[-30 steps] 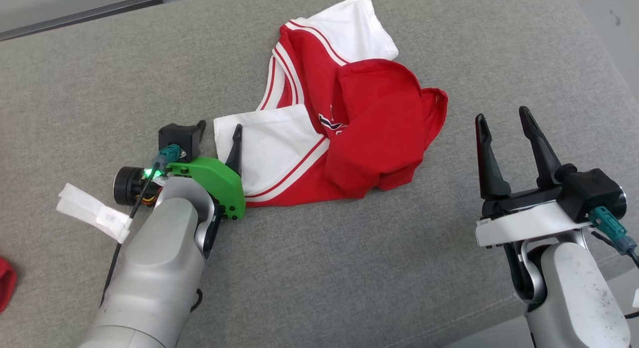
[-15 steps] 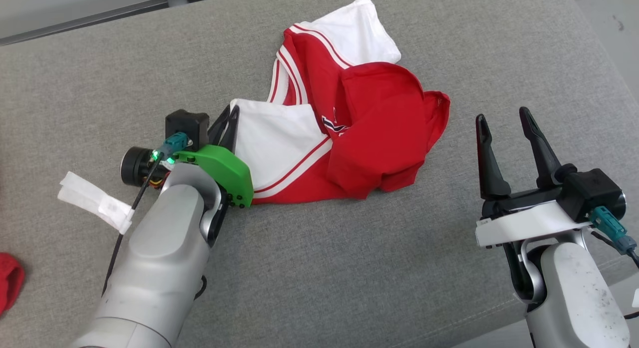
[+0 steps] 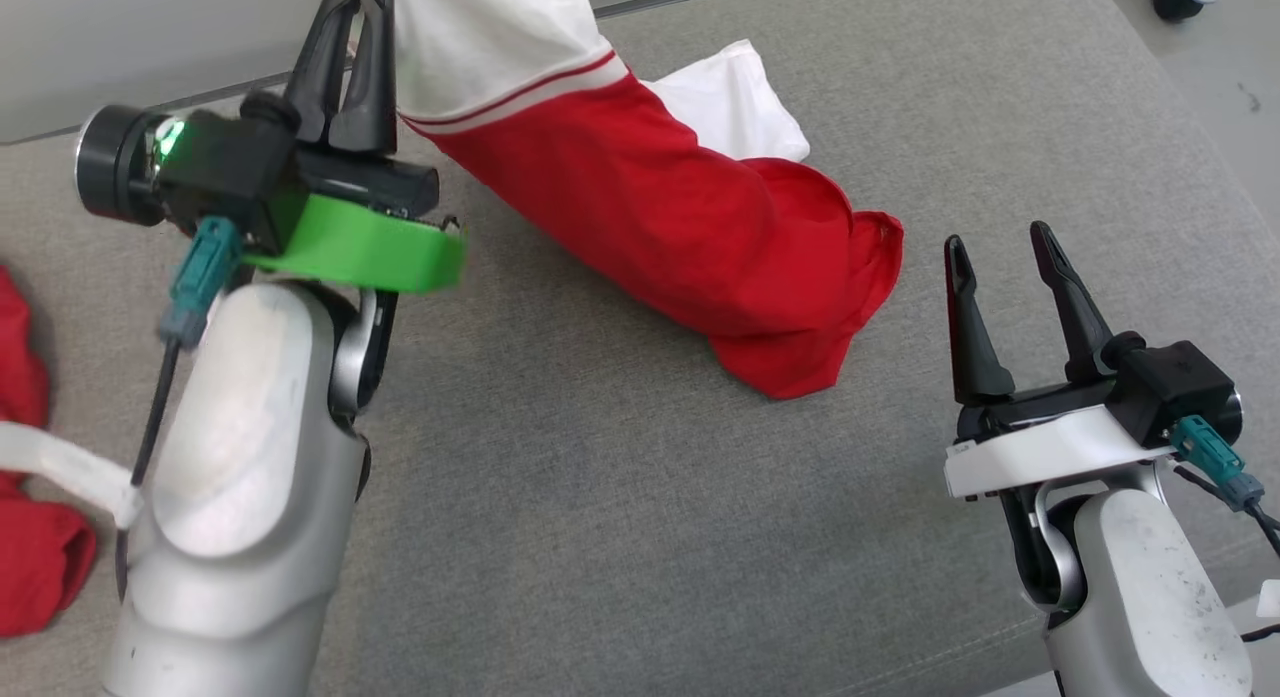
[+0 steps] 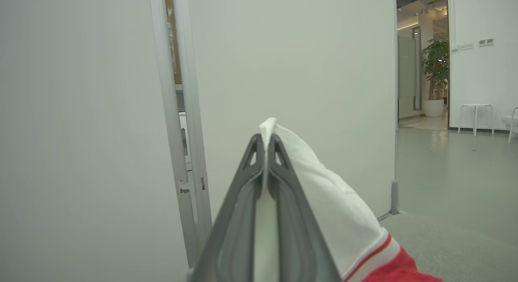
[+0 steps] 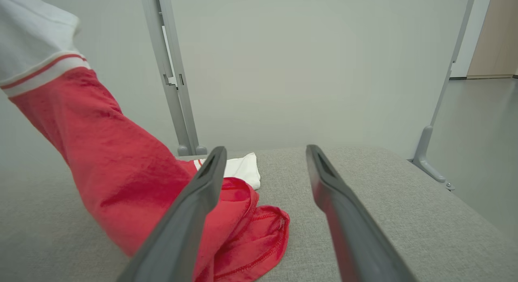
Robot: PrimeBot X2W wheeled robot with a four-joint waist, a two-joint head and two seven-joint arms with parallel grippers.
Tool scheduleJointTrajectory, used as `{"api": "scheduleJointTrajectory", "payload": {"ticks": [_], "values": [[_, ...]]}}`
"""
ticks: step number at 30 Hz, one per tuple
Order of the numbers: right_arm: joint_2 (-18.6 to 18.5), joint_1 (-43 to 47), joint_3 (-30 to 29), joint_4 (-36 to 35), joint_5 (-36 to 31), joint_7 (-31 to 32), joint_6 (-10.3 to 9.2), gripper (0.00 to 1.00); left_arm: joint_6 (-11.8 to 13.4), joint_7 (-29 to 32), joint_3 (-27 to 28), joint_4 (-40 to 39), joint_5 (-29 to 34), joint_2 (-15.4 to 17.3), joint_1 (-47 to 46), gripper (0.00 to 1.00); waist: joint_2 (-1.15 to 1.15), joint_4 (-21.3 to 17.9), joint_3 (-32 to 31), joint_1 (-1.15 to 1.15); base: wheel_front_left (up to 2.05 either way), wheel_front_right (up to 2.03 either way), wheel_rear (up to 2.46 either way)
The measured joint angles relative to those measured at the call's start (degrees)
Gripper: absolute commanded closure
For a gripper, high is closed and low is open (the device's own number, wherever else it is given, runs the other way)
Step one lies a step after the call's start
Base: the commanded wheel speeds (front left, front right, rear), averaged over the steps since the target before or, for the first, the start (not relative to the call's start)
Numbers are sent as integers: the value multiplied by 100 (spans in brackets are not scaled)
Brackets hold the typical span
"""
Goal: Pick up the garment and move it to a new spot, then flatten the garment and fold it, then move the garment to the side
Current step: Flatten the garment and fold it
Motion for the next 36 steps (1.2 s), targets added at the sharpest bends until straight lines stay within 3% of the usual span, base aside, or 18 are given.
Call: {"api": "scheduleJointTrajectory", "payload": {"ticks": [7,13,20,25,29,30,31,36], "values": [[16,110,-76,0,0,0,0,0,-353,0,-398,-1015,568,344,1579,100,0,302,-81,0,0,0,0],[-23,174,-114,68,-22,0,0,0,-466,2,-1046,-568,777,756,2743,100,0,635,-172,0,0,0,0],[-52,212,-48,168,-69,0,0,0,-489,1,-1879,-187,1045,979,2975,100,0,936,-360,0,0,0,0],[-66,265,-44,237,-79,0,0,0,-499,2,-1996,265,1055,1141,3011,100,0,1066,-563,0,0,0,0],[-64,296,-12,278,-79,0,0,0,-366,1,-1993,542,1095,1201,3012,100,0,1137,-698,0,0,0,0],[-63,311,-2,287,-79,0,0,0,-311,2,-1985,627,1093,1200,3012,79,0,1154,-732,0,0,0,0],[-62,329,9,296,-79,0,0,0,-240,1,-1956,728,1083,1183,3013,0,0,1167,-762,0,0,0,0],[-48,349,40,318,-78,0,0,0,86,2,-1830,1193,1044,1102,3002,0,0,1221,-837,0,0,0,0]]}}
